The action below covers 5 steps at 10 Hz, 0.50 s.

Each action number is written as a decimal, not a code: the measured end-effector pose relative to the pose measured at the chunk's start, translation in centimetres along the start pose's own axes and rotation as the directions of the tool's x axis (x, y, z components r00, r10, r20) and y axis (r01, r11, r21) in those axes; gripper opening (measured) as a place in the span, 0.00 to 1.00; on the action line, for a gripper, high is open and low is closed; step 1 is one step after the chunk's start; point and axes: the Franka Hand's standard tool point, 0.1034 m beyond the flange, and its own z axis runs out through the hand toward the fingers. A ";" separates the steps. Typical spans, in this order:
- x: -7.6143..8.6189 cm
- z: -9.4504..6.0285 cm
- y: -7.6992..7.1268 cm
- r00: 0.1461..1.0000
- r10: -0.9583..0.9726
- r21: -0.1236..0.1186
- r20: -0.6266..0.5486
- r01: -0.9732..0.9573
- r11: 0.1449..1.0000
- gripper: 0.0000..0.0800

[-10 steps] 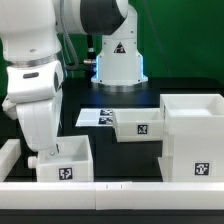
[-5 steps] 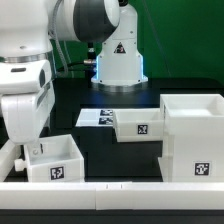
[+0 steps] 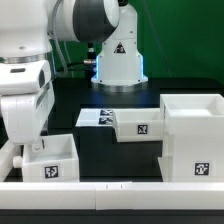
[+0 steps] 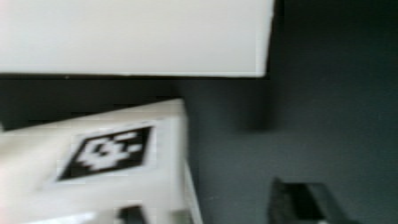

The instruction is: Assemble drawer

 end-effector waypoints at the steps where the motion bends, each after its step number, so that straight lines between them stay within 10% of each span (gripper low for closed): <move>1: 0.0 0.0 0.0 1.000 0.000 0.000 0.000 0.000 1.000 0.15; 5: 0.1 0.0 0.0 1.000 -0.001 0.000 0.000 0.001 1.000 0.05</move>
Offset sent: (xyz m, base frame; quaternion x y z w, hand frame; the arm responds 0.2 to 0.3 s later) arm 0.0000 0.0000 0.0000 0.0000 0.0000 0.0000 1.0000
